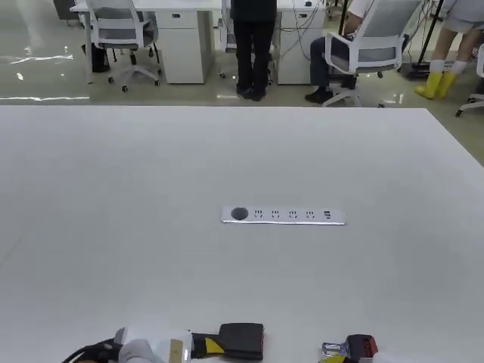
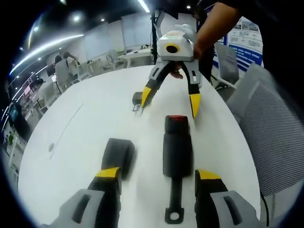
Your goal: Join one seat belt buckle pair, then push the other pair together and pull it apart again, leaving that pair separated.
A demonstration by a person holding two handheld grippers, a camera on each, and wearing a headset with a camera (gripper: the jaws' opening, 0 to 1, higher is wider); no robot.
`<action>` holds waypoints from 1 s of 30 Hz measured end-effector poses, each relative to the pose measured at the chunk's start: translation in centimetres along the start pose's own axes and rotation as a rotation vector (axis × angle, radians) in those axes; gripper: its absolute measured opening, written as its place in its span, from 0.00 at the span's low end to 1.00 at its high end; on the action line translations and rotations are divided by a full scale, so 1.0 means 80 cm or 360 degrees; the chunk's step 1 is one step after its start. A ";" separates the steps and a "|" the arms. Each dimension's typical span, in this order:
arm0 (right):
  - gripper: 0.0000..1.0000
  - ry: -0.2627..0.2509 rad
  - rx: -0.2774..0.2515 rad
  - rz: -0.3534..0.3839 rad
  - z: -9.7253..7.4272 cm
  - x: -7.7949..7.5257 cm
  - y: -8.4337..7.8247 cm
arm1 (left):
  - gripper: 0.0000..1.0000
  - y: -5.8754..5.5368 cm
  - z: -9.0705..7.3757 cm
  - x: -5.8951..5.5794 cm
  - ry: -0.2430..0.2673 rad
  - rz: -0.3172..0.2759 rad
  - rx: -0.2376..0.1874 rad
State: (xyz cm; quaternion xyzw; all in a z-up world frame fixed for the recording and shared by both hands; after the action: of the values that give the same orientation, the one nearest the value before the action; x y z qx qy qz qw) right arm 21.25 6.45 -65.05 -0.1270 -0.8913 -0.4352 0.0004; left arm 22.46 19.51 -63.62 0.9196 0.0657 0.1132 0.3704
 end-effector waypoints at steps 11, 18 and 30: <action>0.78 -0.0110 0.0004 0.0023 -0.041 -0.068 -0.006 | 0.68 -0.002 -0.012 0.067 0.0096 -0.0009 0.0008; 0.77 -0.0202 -0.0038 0.0127 -0.064 -0.114 -0.012 | 0.69 -0.013 -0.004 0.092 0.0109 0.0008 0.0038; 0.72 -0.0108 0.0123 0.0131 -0.056 -0.136 -0.068 | 0.67 -0.022 0.041 0.098 -0.0024 0.0029 0.0061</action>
State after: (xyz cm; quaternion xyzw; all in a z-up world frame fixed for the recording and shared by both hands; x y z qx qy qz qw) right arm 30.03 -2.67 -67.67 -0.1782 -0.9010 -0.3956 -0.0071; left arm 30.78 20.21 -65.87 0.9279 0.0566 0.1084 0.3523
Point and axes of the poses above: the centre of the closed fingertips' face, and the gripper's own axes: z roughly forward along the fingers, x roughly to its left, y roughly out of its top, the point moved 1 cm from there along -z, roughly backward along the fingers, and after that the axes turned 8 degrees about y, right-handed, at the moved point
